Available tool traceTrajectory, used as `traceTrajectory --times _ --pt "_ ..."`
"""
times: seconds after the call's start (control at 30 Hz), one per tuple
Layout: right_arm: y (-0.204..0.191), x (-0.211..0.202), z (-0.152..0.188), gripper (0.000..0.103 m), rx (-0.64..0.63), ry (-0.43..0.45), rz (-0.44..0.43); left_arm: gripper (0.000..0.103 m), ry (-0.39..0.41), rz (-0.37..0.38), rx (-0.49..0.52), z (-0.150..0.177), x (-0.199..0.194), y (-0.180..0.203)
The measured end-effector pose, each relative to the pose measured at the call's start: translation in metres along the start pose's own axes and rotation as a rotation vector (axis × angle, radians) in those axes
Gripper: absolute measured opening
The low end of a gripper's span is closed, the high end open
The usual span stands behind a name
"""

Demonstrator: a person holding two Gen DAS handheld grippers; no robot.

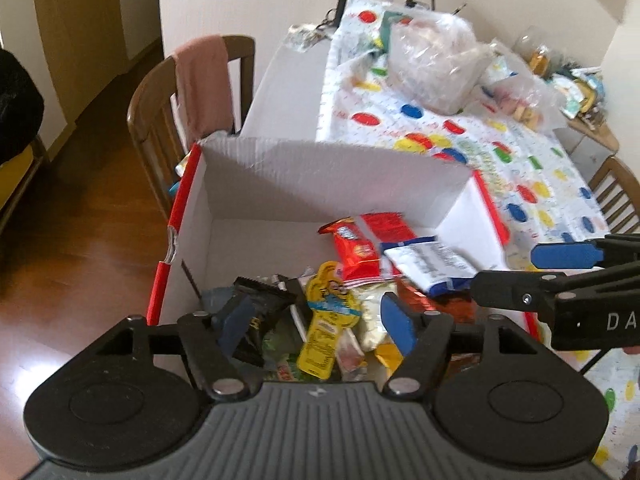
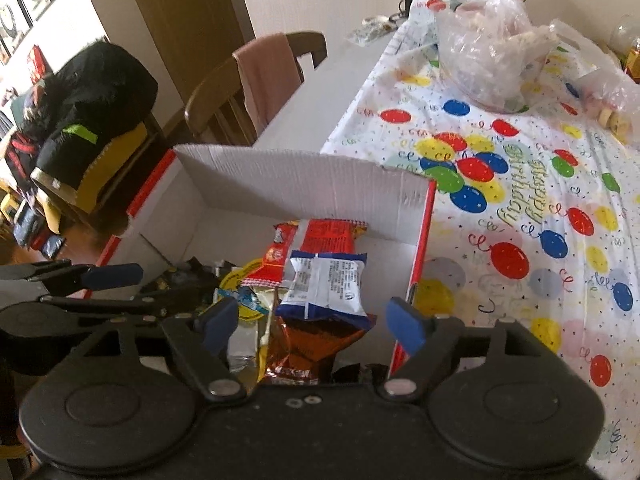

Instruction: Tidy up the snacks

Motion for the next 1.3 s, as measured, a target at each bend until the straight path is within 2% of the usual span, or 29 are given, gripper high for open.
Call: traceTrajectory --times 0.07,0.13,0.4,0.57,0.7,0.87,1.03,1.23,1.3 --pt "-0.001 -0.009 0.004 0.085 0.002 0.022 -0.011 0.074 0.023 0.005 0.010 0.002 -0.009 0.005" --pt "0.000 -0.019 0.008 0.094 -0.001 0.053 -0.028 0.075 0.046 0.010 0.021 0.004 -0.019 0.009" --pt "0.004 -0.054 0.023 0.102 0.000 0.147 -0.057 0.084 0.116 0.030 0.039 0.017 -0.052 0.020" --pt "0.006 -0.072 0.036 0.103 0.001 0.200 -0.066 0.088 0.151 0.033 0.038 0.028 -0.067 0.025" --pt "0.005 -0.083 0.047 0.103 -0.004 0.239 -0.052 0.097 0.171 0.054 0.028 0.034 -0.077 0.027" --pt "0.007 -0.093 0.062 0.103 -0.003 0.288 -0.036 0.101 0.198 0.060 0.012 0.041 -0.087 0.027" --pt "0.007 -0.095 0.078 0.103 0.023 0.309 -0.034 0.102 0.217 0.056 -0.006 0.049 -0.094 0.027" --pt "0.008 -0.096 0.099 0.103 0.126 0.319 -0.096 0.102 0.241 0.022 -0.014 0.056 -0.102 0.028" --pt "0.005 -0.095 0.105 0.103 0.120 0.318 -0.082 0.102 0.243 0.008 -0.024 0.059 -0.103 0.028"
Point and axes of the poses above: each gripper's, at about its wrist camera, not at the fingertips, and x roughly the way its jaws point, y to its right, z to its underside, the point moved 4 cm from there along x, roughly the way its jaws point, and after that the axes turned 14 degrees about -y, right-handed, at the moved point
